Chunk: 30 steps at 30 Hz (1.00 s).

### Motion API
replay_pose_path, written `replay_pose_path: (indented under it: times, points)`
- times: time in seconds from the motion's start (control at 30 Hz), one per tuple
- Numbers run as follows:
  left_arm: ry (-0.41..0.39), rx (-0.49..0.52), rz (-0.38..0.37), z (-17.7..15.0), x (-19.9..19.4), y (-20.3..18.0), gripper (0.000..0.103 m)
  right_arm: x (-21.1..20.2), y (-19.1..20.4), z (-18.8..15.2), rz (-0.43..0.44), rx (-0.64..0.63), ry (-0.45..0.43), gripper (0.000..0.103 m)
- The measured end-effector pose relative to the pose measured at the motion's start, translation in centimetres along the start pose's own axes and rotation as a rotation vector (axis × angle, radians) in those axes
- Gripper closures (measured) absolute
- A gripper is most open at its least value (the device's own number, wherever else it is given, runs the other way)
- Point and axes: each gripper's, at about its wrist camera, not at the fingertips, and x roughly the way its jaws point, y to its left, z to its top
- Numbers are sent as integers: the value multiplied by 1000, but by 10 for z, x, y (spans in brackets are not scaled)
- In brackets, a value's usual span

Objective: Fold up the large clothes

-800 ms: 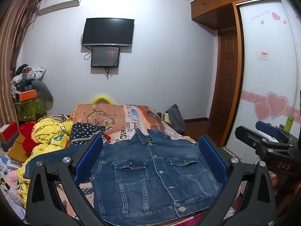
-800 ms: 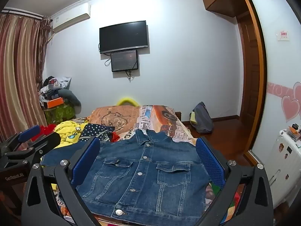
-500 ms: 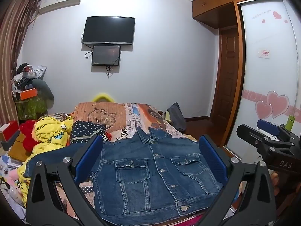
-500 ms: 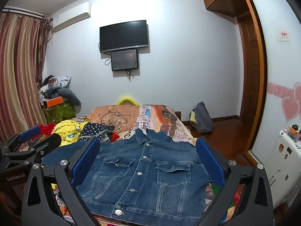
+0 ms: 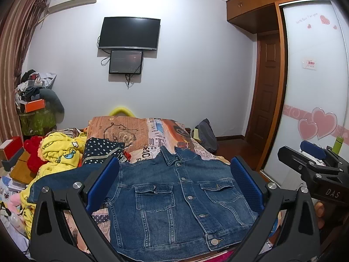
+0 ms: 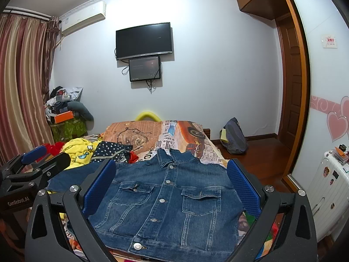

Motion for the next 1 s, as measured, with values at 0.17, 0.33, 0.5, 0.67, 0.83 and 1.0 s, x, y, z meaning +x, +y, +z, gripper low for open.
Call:
replay_pose_path:
  times: [0.17, 0.33, 0.5, 0.67, 0.83, 1.0]
  points:
    - [0, -3, 0, -1, 0, 0, 0, 2, 0, -1, 1, 1, 2, 2]
    - [0, -4, -1, -1, -1, 1, 0, 2, 0, -1, 1, 1, 2, 2]
    - [0, -6, -2, -1, -1, 0, 0, 2, 0, -1, 1, 1, 1, 2]
    - [2, -9, -2, -1, 0, 1, 0, 2, 0, -1, 3, 1, 2, 2]
    - [3, -14, -4, -2, 0, 2, 0, 3, 0, -1, 2, -1, 2, 2]
    - [5, -16, -4, -2, 1, 2, 0, 3, 0, -2, 4, 3, 4, 2]
